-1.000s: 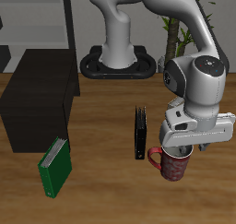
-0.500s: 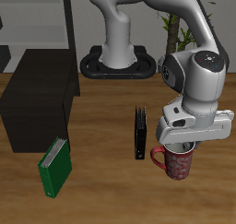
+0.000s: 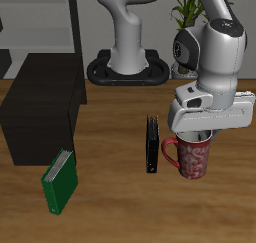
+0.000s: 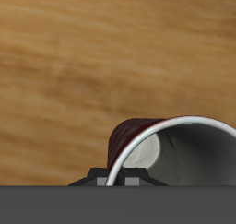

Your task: Place the red mug on top of the shelf

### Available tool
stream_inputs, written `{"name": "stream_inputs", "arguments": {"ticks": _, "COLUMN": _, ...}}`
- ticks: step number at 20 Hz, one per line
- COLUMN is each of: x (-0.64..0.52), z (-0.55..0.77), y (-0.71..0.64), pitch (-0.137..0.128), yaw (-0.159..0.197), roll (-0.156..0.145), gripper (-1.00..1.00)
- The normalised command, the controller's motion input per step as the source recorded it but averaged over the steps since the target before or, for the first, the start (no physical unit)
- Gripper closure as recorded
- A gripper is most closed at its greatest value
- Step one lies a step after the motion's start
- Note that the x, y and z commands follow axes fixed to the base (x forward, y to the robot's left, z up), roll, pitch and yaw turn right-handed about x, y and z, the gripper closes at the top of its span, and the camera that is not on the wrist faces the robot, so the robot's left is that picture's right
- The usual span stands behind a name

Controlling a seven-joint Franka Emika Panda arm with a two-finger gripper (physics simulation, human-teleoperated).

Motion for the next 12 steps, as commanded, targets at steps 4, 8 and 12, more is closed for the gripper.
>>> {"name": "stream_inputs", "arguments": {"ticks": 4, "x": -0.18, "z": 0.69, "y": -0.09, "pitch": -0.057, "yaw": -0.001, "roll": 0.011, "gripper": 1.00}}
{"name": "stream_inputs", "arguments": {"ticks": 8, "x": -0.19, "z": 0.61, "y": -0.13, "pitch": -0.036, "yaw": -0.011, "roll": 0.004, "gripper": 1.00}}
{"name": "stream_inputs", "arguments": {"ticks": 12, "x": -0.24, "z": 0.58, "y": -0.18, "pitch": -0.042, "yaw": 0.011, "roll": 0.001, "gripper": 1.00}}
